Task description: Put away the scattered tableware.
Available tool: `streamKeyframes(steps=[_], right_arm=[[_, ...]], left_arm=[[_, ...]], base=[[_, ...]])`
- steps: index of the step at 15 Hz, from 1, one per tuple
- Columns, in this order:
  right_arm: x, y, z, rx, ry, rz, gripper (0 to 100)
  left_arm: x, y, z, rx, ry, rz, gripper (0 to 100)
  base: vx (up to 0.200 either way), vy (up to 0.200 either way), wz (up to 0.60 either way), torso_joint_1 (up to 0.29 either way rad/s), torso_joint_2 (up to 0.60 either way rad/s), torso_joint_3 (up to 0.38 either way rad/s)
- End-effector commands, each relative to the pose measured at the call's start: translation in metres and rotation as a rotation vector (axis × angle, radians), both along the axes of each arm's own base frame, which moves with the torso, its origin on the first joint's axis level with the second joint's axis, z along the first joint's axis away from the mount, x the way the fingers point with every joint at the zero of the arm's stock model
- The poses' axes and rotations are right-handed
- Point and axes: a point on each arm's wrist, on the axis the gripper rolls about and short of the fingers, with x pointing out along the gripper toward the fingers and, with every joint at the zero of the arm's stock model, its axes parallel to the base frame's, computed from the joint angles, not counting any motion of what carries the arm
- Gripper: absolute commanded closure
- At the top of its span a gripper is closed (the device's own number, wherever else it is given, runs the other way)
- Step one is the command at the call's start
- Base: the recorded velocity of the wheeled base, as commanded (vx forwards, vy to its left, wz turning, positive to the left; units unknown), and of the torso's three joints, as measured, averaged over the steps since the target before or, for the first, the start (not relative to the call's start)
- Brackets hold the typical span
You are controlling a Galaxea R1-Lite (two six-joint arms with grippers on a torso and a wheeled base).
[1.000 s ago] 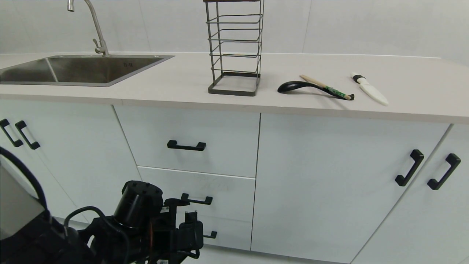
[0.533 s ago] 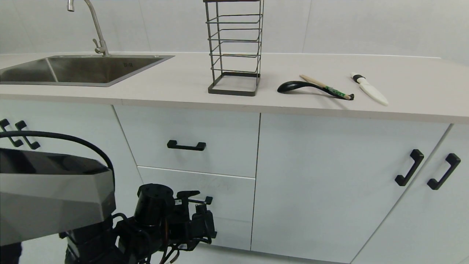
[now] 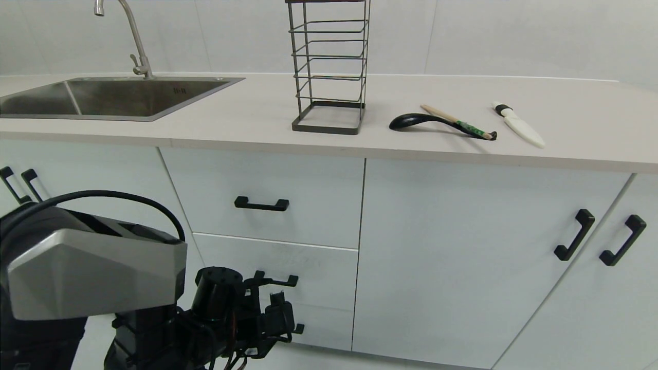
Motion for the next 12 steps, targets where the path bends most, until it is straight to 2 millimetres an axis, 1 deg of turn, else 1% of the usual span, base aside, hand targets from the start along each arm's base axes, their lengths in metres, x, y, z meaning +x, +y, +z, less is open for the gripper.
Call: streamKeyframes(steps=[1,3,5,7,10,12], right_arm=[[0.0,0.0,0.0,0.0,0.002,0.0,100],[0.0,0.0,0.0,0.0,0.002,0.0,100],[0.0,0.0,0.0,0.0,0.002,0.0,100],[0.0,0.0,0.0,0.0,0.002,0.0,100],[0.0,0.0,0.0,0.0,0.002,0.0,100],[0.0,0.0,0.0,0.0,0.002,0.0,100]], left_arm=[[0.002,0.003,-0.004,0.005,0.012,0.011,0],[0.003,0.004,-0.009,0.013,0.023,0.014,0],[0.009,0.001,-0.01,0.007,0.011,0.016,0],[0.016,-0.002,-0.012,0.007,0.011,0.019,0],[0.034,-0.011,-0.018,-0.001,0.016,0.007,0],[0.039,-0.013,-0.02,0.018,0.051,0.006,0]], base=[[0.0,0.0,0.0,0.0,0.0,0.0],[0.0,0.0,0.0,0.0,0.0,0.0],[0.0,0.0,0.0,0.0,0.0,0.0],[0.0,0.0,0.0,0.0,0.0,0.0],[0.0,0.0,0.0,0.0,0.0,0.0],[0.0,0.0,0.0,0.0,0.0,0.0]])
